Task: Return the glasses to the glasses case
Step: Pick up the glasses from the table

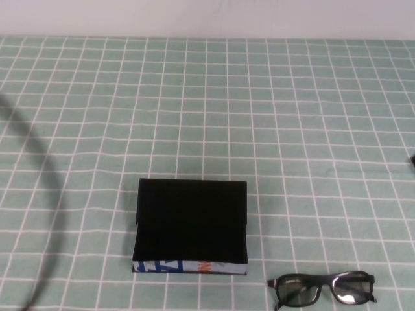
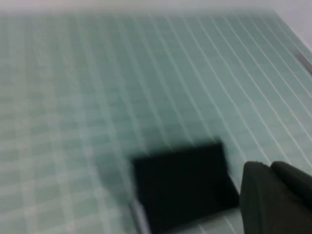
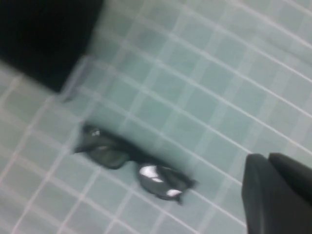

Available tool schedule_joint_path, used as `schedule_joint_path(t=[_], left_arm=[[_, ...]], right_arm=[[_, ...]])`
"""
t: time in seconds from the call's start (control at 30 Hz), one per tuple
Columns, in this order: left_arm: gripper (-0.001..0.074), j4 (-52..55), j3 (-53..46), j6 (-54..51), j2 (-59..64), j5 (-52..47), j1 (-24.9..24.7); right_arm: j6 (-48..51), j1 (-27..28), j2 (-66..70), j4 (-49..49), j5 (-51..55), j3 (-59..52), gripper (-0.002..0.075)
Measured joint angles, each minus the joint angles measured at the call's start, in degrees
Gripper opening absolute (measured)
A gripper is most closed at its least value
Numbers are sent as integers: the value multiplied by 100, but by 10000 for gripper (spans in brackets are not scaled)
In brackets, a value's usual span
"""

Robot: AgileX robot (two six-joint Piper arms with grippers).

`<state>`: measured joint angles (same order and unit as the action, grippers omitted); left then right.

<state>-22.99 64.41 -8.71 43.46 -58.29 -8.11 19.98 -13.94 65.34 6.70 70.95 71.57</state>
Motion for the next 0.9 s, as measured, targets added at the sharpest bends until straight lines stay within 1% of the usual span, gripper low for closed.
schedule_joint_path(t=[0.13,0.3,0.6,0.77,0.87,0.9], left_arm=[[-6,-1154,0,-870,849,-787,0],[-6,-1669,0,-1248,1398,-974,0],[-6,-1772,-4,-1375,1418,-982,0],[-6,-1750,-4,-1375,1444,-982,0],[-6,-1726,-4,-1375,1444,-982,0],[-6,-1726,-4,-1375,1444,-995,0]], right_arm=[[631,-322,0,413,51,0,-15],[782,-570,0,500,65,-161,-15],[1394,-1159,0,654,53,-1470,-15],[1501,-1267,152,878,20,-1710,-10],[1501,-1267,383,956,-15,-1719,42],[1501,-1267,472,966,-30,-1719,80]])
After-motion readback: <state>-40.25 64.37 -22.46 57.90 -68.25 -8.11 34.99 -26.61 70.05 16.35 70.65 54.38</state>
